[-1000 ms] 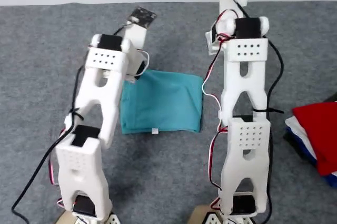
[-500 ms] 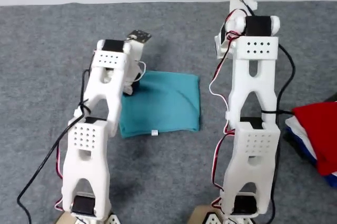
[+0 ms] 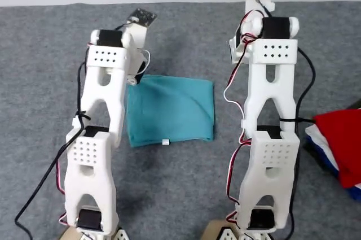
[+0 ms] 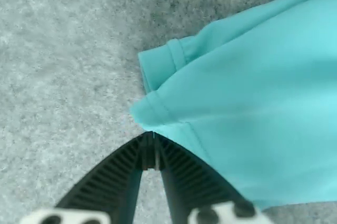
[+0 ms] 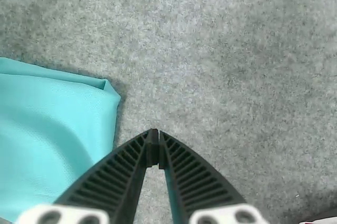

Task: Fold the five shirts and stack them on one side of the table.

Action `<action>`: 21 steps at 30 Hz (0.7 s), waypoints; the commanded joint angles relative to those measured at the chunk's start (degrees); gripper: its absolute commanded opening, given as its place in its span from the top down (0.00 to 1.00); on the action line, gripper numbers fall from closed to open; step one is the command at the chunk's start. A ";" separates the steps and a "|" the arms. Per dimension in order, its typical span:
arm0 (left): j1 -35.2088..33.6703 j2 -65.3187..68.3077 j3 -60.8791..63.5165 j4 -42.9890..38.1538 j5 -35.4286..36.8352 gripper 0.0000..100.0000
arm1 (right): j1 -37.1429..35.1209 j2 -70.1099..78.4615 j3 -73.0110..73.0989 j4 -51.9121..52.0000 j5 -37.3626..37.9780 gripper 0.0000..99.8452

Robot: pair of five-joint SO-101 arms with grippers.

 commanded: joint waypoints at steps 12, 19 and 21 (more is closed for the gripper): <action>-0.88 -4.31 -1.54 -4.75 1.58 0.82 | -0.04 -4.62 2.29 2.42 0.18 0.99; -2.02 2.02 -1.01 -4.92 1.58 0.80 | -0.04 -4.79 6.07 2.42 0.18 0.99; -2.29 4.75 -1.10 -4.92 1.58 0.79 | -0.04 -4.79 6.07 2.42 0.18 0.99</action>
